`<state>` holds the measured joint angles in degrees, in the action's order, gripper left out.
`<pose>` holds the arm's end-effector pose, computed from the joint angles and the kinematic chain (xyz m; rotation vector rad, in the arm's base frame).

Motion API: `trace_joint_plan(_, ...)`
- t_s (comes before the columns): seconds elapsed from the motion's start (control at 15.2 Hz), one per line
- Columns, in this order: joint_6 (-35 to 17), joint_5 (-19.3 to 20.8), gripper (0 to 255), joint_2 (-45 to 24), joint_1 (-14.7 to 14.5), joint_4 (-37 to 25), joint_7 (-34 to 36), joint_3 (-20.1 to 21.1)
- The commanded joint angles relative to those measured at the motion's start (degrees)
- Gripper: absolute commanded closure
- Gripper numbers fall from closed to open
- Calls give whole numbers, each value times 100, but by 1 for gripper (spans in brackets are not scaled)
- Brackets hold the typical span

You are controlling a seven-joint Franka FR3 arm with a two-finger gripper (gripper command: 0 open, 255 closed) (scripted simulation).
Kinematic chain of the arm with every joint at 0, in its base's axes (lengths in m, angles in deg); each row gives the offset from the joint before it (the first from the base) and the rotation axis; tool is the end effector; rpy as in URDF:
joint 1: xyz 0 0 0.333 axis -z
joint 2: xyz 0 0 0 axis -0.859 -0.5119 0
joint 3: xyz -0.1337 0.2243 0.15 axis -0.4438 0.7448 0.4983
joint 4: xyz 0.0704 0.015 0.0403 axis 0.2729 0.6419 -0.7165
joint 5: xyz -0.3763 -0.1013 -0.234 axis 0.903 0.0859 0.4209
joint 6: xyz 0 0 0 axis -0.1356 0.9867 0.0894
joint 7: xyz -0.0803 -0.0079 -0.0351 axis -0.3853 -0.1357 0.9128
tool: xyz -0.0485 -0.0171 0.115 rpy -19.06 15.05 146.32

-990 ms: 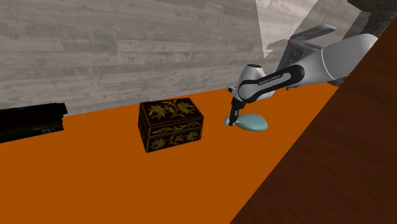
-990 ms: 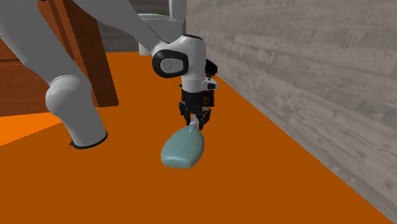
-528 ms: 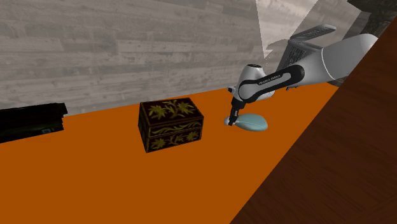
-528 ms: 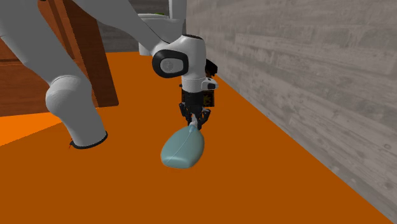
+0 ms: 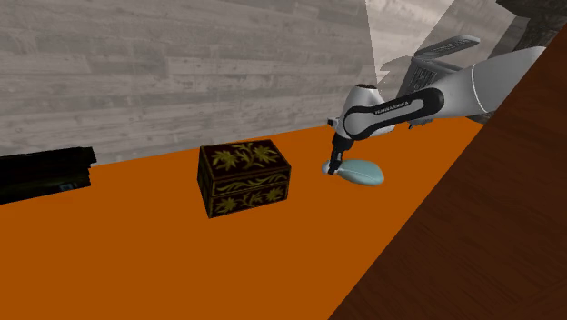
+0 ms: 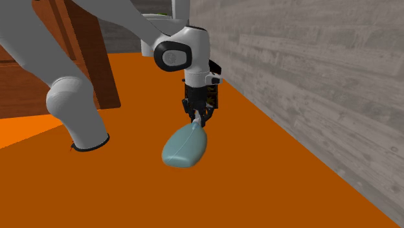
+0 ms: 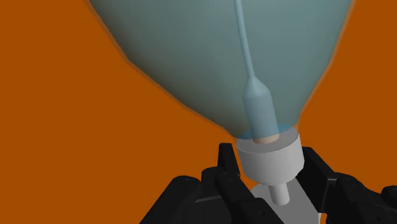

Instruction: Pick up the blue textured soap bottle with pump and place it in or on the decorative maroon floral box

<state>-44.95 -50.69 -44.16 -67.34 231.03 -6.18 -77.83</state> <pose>0.4599 -0.1055 0.2716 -2.9812 -0.9625 -0.0170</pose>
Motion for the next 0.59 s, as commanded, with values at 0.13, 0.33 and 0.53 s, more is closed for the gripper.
trace_joint_plan(0.13,382,54,255,243,28,-146,48,53)
trace_joint_plan(0.33,651,76,255,391,39,-270,76,93)
trace_joint_plan(0.53,916,89,255,524,47,-405,98,132)
